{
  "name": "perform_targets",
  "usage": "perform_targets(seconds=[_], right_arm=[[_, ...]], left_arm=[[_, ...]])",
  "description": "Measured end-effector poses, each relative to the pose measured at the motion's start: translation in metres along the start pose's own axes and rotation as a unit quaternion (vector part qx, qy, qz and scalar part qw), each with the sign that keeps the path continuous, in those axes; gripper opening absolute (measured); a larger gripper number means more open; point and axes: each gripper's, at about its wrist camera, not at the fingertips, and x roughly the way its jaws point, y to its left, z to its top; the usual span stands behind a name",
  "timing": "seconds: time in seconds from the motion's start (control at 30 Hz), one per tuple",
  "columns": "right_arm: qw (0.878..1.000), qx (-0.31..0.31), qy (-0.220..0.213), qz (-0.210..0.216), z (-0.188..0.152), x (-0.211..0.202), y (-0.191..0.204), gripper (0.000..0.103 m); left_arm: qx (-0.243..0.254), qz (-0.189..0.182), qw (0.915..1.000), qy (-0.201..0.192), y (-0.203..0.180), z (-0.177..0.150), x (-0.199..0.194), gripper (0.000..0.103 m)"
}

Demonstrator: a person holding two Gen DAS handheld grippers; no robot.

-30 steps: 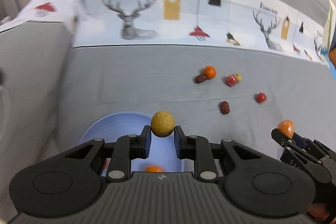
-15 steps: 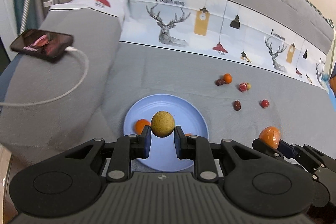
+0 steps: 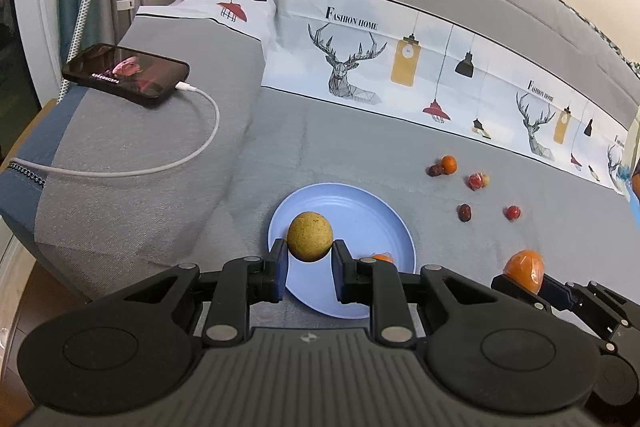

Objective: Organize fruits
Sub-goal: 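Carry both fruits over the blue plate and open both tools to drop them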

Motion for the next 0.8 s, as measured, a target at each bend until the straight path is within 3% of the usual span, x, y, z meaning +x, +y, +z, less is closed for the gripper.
perform_targets(seconds=[0.8], right_arm=[[1.0, -0.003, 0.018, 0.004, 0.002, 0.011, 0.0, 0.033]], left_arm=[[0.003, -0.003, 0.9999, 0.015, -0.002, 0.008, 0.017, 0.025]])
